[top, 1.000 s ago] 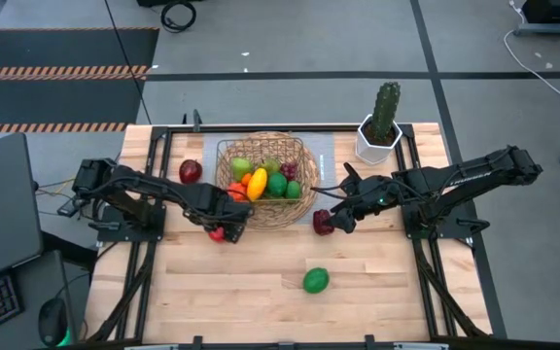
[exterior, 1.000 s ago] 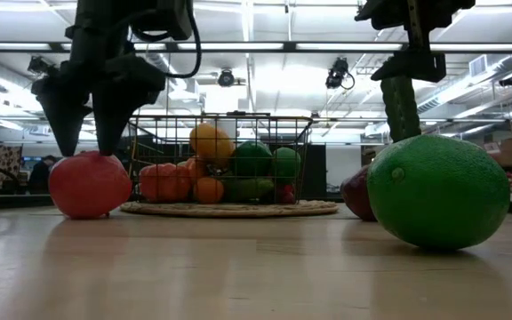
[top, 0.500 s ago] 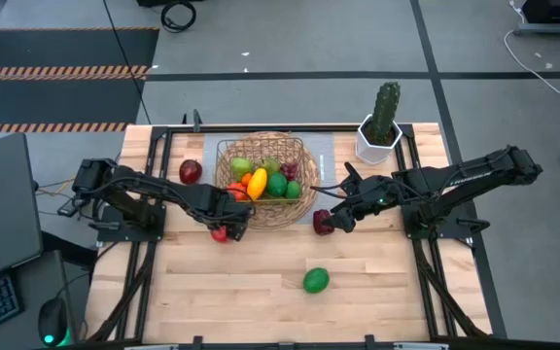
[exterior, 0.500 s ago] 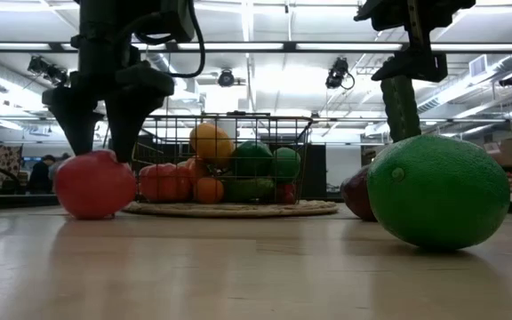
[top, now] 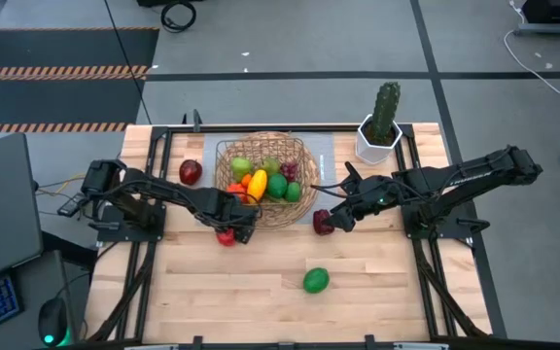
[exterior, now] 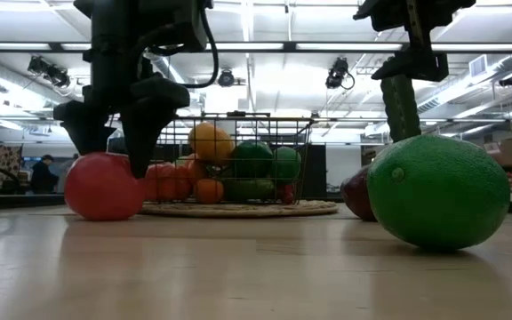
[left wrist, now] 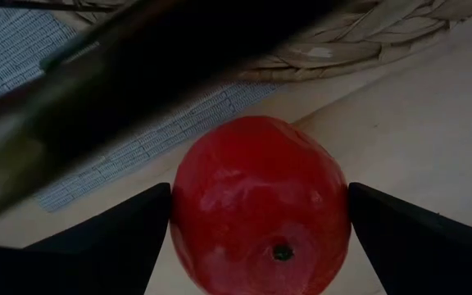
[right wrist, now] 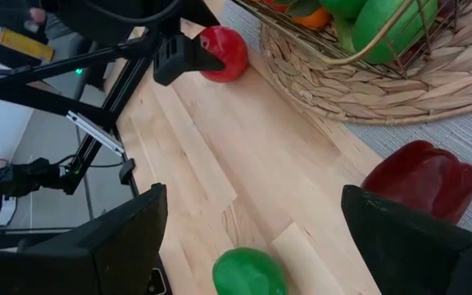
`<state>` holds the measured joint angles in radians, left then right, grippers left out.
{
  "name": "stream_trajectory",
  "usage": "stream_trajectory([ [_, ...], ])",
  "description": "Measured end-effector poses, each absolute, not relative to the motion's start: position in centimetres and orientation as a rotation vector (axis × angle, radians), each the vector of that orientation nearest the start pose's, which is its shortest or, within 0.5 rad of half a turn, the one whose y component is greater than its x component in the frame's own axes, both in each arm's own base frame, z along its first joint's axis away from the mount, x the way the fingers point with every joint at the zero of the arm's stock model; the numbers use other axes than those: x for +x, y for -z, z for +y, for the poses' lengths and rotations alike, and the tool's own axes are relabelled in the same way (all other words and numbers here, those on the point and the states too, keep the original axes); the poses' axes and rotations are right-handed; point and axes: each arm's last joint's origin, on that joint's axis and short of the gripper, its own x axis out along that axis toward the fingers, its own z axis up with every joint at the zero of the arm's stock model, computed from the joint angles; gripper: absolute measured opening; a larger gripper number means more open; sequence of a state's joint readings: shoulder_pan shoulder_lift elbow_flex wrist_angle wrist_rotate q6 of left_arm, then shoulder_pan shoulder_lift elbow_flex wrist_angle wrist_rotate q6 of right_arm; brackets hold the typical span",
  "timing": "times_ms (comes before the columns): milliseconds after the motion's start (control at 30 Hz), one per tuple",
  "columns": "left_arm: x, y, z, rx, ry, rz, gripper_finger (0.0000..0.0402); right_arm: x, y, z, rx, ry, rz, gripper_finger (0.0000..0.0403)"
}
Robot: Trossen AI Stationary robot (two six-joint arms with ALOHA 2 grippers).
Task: Build produce basket
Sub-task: Put the apple into the gold wire basket
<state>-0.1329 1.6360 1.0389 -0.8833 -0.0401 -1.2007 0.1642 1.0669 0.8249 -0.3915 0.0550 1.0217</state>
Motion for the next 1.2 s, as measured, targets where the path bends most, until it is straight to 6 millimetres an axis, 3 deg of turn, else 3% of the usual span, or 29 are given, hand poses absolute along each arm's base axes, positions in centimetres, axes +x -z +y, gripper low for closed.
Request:
stream_trajectory([
  [633,28.2,-18.8,-4.6,-0.860,-0.772,1.314,0.0330,22.0,-27.7,3.5,0.892,0.220,0.623,0.0368],
  [767,29.4,-21.1,-4.8,-0.888,-0.715,1.251,0.0330,22.0,-27.7,3.5,0.886,0.219,0.625,0.0368],
  [1033,31.6,-27.9,-5.2,-0.915,-0.570,1.076,0.0330,22.0,-27.7,3.5,0.886,0.219,0.625,0.0368],
  [1200,32.9,-32.7,-3.9,-0.890,-0.489,0.919,0.0330,22.0,-27.7,3.5,0.887,0.218,0.622,0.0368],
])
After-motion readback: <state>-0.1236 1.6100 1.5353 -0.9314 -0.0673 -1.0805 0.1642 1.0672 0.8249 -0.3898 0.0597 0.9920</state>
